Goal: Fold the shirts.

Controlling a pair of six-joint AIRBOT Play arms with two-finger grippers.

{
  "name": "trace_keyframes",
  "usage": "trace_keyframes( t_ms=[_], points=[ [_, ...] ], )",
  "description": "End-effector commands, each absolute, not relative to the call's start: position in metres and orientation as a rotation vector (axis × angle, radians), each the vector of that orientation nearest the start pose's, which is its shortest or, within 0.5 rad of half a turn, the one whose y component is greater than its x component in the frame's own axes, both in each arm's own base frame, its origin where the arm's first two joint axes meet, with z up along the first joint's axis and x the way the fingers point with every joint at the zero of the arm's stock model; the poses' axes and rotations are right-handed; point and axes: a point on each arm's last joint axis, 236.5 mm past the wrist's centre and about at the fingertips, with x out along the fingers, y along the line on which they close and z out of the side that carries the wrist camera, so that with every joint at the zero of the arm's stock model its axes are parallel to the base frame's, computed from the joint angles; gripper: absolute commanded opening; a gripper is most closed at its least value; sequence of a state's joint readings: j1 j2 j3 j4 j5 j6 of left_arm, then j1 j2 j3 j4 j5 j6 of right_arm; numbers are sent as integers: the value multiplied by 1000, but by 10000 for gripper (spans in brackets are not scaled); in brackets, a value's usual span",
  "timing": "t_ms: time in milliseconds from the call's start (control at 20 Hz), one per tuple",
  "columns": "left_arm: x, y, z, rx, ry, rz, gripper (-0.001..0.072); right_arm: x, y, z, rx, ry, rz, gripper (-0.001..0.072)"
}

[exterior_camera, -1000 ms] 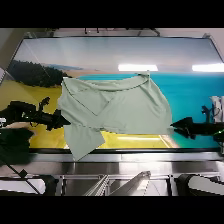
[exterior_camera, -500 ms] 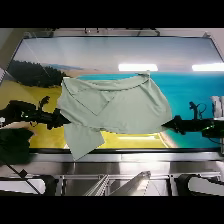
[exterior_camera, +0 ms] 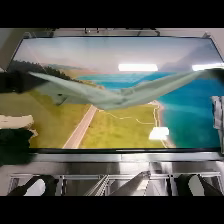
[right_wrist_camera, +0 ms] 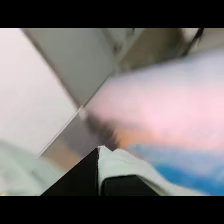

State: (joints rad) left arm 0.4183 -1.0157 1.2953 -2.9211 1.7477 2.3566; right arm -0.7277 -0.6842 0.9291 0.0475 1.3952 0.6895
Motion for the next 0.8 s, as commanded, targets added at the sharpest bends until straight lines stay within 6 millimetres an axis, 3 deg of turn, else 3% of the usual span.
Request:
trace_keyframes(
  t_ms=[0,50,150,200,300,350,450,550,650,750],
  points=[
    [192,-151,428,236,102,-966,21,203,82,495,93,-430,456,18],
    [178,-159,453,342,32,-902,21,184,89,526,37,-525,404,18],
    [157,-176,484,426,-51,-901,22,154,107,568,-120,-658,323,18],
    [155,-179,495,412,-61,-934,22,149,108,580,-201,-679,265,18],
    [166,-180,503,277,-6,-1026,21,167,89,577,-197,-607,218,18],
    [184,-174,496,178,71,-1067,22,184,75,567,-140,-546,229,18],
    [244,-156,469,-98,251,-1092,22,219,51,545,-1,-442,310,18],
    [304,-132,419,-313,415,-1085,22,257,41,511,61,-303,417,18],
    [364,-102,361,-506,524,-1036,22,303,36,457,156,-110,519,17],
    [420,-81,310,-609,549,-988,23,363,36,381,278,81,574,17]
  ],
)
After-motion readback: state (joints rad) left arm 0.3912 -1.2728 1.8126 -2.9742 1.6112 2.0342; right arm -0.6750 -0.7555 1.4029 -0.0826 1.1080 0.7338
